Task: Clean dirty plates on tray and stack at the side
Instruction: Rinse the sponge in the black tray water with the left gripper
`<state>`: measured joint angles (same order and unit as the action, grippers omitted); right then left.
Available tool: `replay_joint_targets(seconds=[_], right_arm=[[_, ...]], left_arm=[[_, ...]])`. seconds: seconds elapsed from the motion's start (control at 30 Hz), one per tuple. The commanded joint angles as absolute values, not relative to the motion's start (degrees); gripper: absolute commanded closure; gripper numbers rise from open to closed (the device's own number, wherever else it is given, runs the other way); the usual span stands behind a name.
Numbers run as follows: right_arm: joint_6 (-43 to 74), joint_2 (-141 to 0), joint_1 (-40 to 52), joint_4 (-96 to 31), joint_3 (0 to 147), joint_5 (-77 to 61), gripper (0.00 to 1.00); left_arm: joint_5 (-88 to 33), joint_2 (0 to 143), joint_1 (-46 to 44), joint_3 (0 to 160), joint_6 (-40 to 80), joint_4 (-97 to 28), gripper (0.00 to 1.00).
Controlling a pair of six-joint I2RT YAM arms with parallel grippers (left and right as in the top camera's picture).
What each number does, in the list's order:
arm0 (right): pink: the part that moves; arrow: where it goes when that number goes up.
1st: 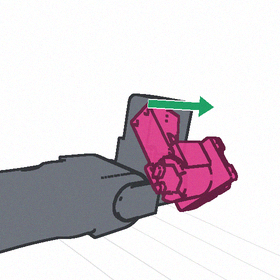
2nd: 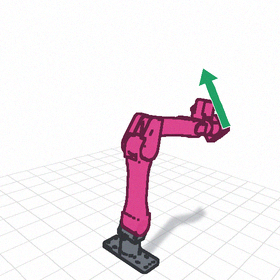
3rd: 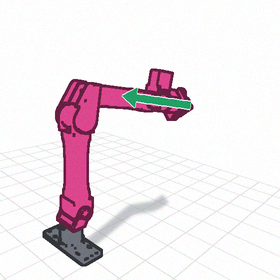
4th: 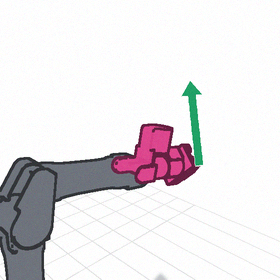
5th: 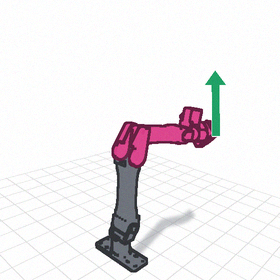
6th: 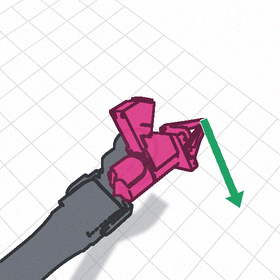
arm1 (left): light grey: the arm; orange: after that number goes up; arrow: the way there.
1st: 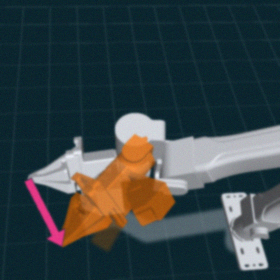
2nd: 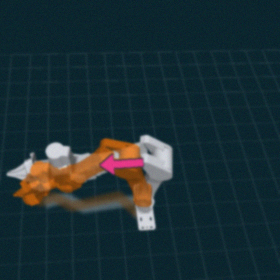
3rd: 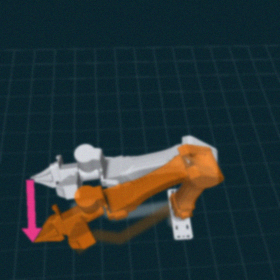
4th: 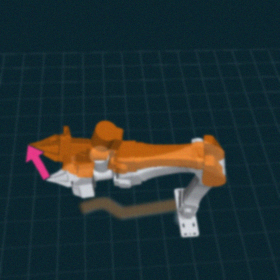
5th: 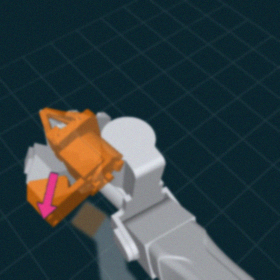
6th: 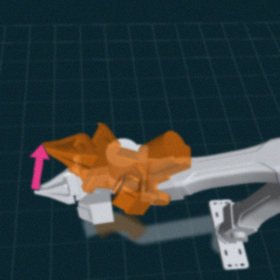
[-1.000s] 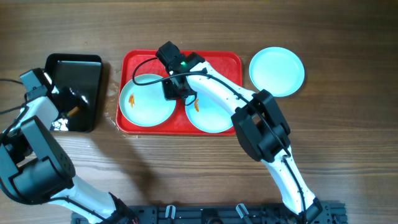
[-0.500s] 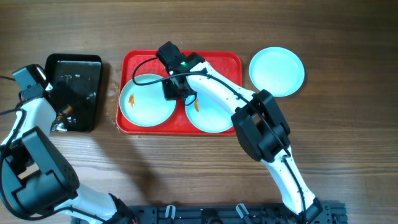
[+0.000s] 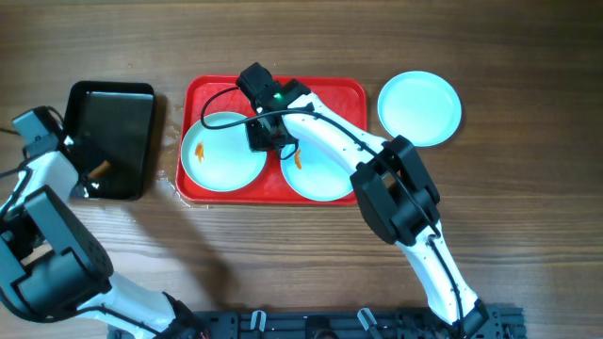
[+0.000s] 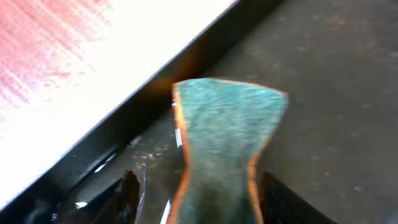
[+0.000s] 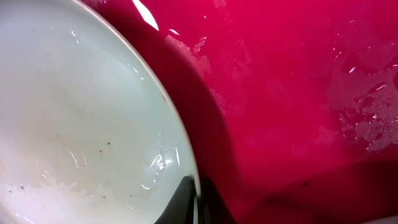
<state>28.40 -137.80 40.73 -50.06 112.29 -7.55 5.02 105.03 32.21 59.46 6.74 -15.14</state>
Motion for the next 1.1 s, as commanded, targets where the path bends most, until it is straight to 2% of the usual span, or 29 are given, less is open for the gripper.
replay_joint_targets(seconds=[0.0,0.07,0.17,0.33,0.4,0.43,0.47,0.5,0.67,0.77,0.83,0.93,1.07], right_arm=[[27.16,-141.12,40.27,-51.44,110.21,-2.81,0.96],[27.16,-141.12,40.27,-51.46,110.21,-2.81,0.96],[27.16,-141.12,40.27,-51.44,110.21,-2.81,0.96],[27.11,-141.12,40.27,-51.55,110.21,-3.01,0.96],[27.11,-141.12,40.27,-51.55,110.21,-3.03,0.96],[27.11,-141.12,40.27,-51.64,110.21,-3.01,0.96],[27.11,-141.12,40.27,-51.7,110.21,-3.01,0.96],[27.14,-141.12,40.27,-51.59,110.21,-2.98,0.96],[27.14,-141.12,39.94,-51.77,110.21,-3.01,0.96],[27.14,-141.12,39.94,-52.01,110.21,-3.01,0.96],[27.14,-141.12,39.92,-52.25,110.21,-3.01,0.96],[27.14,-141.12,39.86,-52.36,110.21,-3.01,0.96],[27.14,-141.12,39.83,-52.23,110.21,-3.01,0.96]], left_arm=[[6.04,106.52,33.17,59.59,6.68,-14.28,0.47],[5.8,106.52,33.17,59.59,6.68,-13.89,0.53],[1.67,106.52,33.17,59.59,6.66,-13.54,0.5],[-2.35,106.85,33.17,59.59,6.42,-13.02,0.52],[-2.35,106.85,33.17,59.59,6.42,-12.99,0.6],[-2.35,106.85,33.17,59.59,6.44,-13.04,0.68],[-2.33,106.85,33.17,59.59,6.44,-13.08,0.8],[-2.33,106.67,33.17,59.59,6.44,-13.3,0.96],[-4.49,99.29,32.99,59.59,6.48,-16.6,0.96],[-19.88,91.59,32.34,59.59,6.52,-15.29,0.96],[-24.71,87.96,31.9,59.59,8.93,-13.39,0.96],[-22.74,87.74,31.33,59.55,8.93,-13.67,0.96],[-15.31,96.6,31.38,58.3,6.22,-13.45,0.96]])
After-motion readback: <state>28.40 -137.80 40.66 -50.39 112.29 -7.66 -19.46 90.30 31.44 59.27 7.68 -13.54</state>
